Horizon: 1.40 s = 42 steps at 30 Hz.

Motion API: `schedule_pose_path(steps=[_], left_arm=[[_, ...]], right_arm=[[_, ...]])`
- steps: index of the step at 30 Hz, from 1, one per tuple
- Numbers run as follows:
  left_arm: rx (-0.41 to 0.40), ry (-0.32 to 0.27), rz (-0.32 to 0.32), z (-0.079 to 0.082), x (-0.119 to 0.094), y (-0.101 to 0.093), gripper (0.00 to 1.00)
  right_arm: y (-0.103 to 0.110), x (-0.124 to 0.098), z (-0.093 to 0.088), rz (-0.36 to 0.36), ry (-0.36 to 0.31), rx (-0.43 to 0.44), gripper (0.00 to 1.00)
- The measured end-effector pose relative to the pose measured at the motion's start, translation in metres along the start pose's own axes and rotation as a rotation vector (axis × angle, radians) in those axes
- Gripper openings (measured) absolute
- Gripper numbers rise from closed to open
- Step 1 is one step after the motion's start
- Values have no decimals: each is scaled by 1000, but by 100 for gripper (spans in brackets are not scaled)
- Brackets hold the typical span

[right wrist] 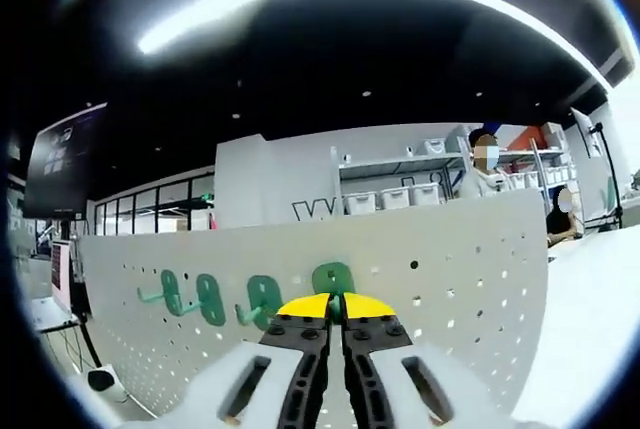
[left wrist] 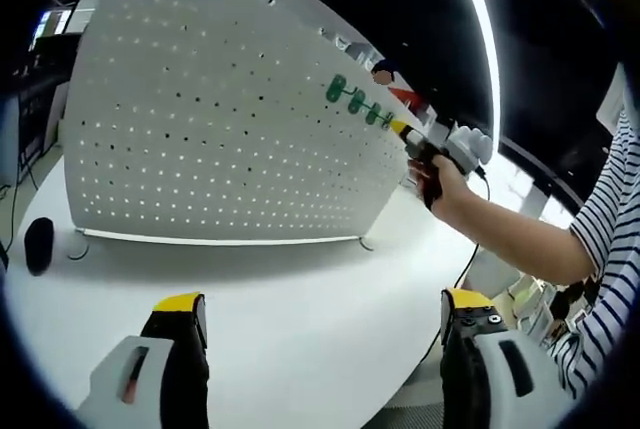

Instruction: Insert the hook assembly into the mounting plate slot until the hook locks in place.

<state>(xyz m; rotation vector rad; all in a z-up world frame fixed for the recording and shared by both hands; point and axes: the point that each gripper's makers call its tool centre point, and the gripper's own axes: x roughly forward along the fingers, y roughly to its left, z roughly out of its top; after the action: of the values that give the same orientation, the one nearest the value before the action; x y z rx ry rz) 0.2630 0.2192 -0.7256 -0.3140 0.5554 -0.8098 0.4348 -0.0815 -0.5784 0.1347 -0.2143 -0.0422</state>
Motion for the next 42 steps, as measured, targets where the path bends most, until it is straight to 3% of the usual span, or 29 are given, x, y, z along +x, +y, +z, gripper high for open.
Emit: schedule_pose_path(steps=[10,20,29,36,41,42], left_arm=[[-1,4,10,-4,-3,3,99],[-6,-25,0,4,-4,-1,99],[4,-36,5,6,-13,-3,99],[22,-56,7,11,-19,-6,99],[24,-64,9,11,-23,-9,99],[25,-66,9,11,-23,-9,99]], right_arm=[[0,4,0,-31,19,-1,0],[2,4,-3,-44,69,-78,0],[4,0,-1,-44,110,-78,1],[11,-11,6,-17,124,-121,1],[14,-9,-1,16,139,-97,0],[15,-5,-8,29,152,-139,0]])
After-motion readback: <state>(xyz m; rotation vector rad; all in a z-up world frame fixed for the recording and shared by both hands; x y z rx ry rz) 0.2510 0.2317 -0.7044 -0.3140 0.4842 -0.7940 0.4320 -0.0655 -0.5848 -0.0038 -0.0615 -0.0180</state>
